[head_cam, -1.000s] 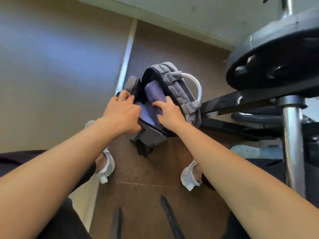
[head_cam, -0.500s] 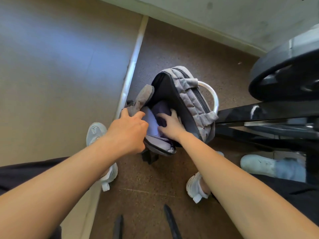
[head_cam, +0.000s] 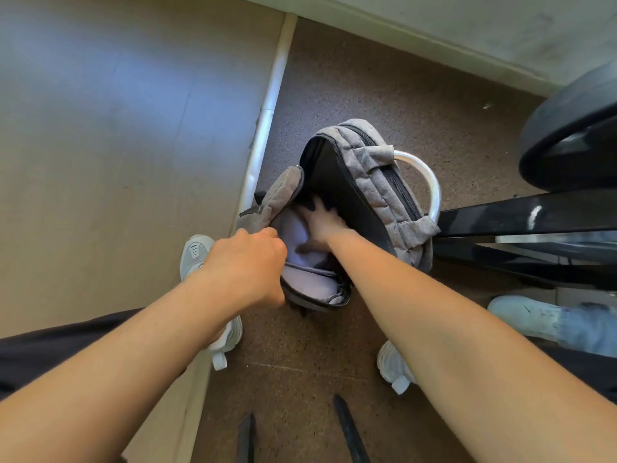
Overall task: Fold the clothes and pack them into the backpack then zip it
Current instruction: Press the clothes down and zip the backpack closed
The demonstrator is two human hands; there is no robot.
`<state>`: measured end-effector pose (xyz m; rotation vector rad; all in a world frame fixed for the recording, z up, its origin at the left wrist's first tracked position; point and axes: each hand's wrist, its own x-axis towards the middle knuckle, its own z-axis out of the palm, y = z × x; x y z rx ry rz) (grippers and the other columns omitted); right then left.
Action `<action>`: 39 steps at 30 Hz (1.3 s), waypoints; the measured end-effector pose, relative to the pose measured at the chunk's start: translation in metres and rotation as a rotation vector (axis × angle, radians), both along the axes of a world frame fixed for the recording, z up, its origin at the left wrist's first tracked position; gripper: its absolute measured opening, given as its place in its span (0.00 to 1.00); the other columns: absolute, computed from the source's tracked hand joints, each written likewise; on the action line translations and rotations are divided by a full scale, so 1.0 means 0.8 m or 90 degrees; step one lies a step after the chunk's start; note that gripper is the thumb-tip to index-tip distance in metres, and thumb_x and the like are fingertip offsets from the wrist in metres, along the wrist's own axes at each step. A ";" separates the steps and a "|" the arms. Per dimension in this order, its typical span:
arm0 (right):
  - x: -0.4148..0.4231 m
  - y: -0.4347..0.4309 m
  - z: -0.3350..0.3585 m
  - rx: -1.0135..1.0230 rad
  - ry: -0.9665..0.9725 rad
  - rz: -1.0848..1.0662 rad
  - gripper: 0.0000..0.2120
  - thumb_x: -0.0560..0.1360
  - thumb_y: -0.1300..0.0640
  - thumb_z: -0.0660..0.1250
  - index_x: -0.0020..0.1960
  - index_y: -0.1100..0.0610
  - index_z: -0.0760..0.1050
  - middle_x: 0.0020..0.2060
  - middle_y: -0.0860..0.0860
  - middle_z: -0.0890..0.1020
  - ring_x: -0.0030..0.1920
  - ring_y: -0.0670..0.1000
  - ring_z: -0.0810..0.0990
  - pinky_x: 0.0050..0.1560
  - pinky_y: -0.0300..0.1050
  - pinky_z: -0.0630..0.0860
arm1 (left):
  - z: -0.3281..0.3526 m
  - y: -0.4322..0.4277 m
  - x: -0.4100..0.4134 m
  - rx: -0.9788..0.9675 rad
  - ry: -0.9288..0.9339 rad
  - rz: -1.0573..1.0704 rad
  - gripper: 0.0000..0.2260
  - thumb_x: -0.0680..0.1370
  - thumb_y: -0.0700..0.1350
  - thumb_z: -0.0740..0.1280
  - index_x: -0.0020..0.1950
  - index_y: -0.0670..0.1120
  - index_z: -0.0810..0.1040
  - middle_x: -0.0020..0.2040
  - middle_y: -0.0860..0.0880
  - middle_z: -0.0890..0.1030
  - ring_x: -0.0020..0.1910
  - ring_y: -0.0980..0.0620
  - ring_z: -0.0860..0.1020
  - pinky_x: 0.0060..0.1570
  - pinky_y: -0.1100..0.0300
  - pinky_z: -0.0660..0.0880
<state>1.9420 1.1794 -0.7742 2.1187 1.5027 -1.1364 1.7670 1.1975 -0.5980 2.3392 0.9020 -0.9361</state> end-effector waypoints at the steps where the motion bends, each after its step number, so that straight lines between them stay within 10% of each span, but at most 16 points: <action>1: 0.005 0.002 0.002 0.004 0.025 -0.025 0.51 0.68 0.44 0.79 0.80 0.39 0.51 0.81 0.55 0.45 0.75 0.72 0.58 0.72 0.65 0.66 | 0.000 0.001 0.001 -0.017 -0.006 0.020 0.20 0.69 0.66 0.69 0.47 0.52 0.74 0.65 0.53 0.74 0.59 0.44 0.77 0.47 0.50 0.75; 6: 0.011 -0.011 0.012 0.180 0.092 -0.204 0.49 0.70 0.44 0.76 0.81 0.41 0.51 0.80 0.57 0.53 0.77 0.66 0.58 0.75 0.57 0.60 | -0.003 0.005 0.001 0.096 -0.094 0.199 0.27 0.78 0.69 0.58 0.38 0.46 0.73 0.47 0.44 0.82 0.44 0.40 0.77 0.41 0.52 0.72; 11: -0.002 -0.009 0.025 0.271 -0.114 -0.076 0.33 0.72 0.41 0.71 0.74 0.50 0.67 0.71 0.55 0.67 0.71 0.66 0.63 0.65 0.60 0.71 | -0.011 0.000 -0.005 0.170 -0.169 0.151 0.13 0.74 0.52 0.68 0.57 0.51 0.74 0.63 0.52 0.78 0.63 0.38 0.72 0.45 0.48 0.74; 17: -0.025 0.012 0.013 0.099 -0.023 -0.037 0.42 0.69 0.36 0.74 0.78 0.44 0.60 0.77 0.55 0.58 0.73 0.71 0.58 0.66 0.70 0.67 | -0.012 0.012 -0.005 0.185 -0.113 0.199 0.37 0.64 0.53 0.74 0.71 0.54 0.65 0.82 0.41 0.41 0.76 0.27 0.52 0.54 0.39 0.75; 21: -0.033 0.027 -0.006 0.027 -0.056 -0.035 0.41 0.68 0.37 0.76 0.76 0.42 0.62 0.76 0.55 0.57 0.74 0.74 0.54 0.66 0.71 0.66 | -0.014 0.016 -0.004 0.059 -0.089 0.290 0.45 0.69 0.49 0.74 0.80 0.54 0.51 0.72 0.40 0.62 0.58 0.30 0.77 0.45 0.49 0.70; 29: -0.043 0.032 -0.026 0.048 -0.109 -0.026 0.37 0.69 0.45 0.77 0.74 0.47 0.67 0.70 0.54 0.66 0.71 0.67 0.62 0.61 0.60 0.74 | -0.021 0.029 -0.013 0.056 -0.110 0.342 0.50 0.69 0.45 0.75 0.82 0.47 0.46 0.61 0.44 0.66 0.56 0.31 0.77 0.46 0.49 0.71; 39: -0.056 0.037 -0.024 0.023 -0.076 -0.256 0.38 0.70 0.33 0.68 0.75 0.47 0.66 0.76 0.54 0.58 0.75 0.69 0.53 0.69 0.73 0.59 | -0.021 0.021 -0.008 0.045 -0.136 0.337 0.48 0.70 0.45 0.73 0.81 0.50 0.47 0.55 0.48 0.62 0.48 0.35 0.75 0.45 0.47 0.74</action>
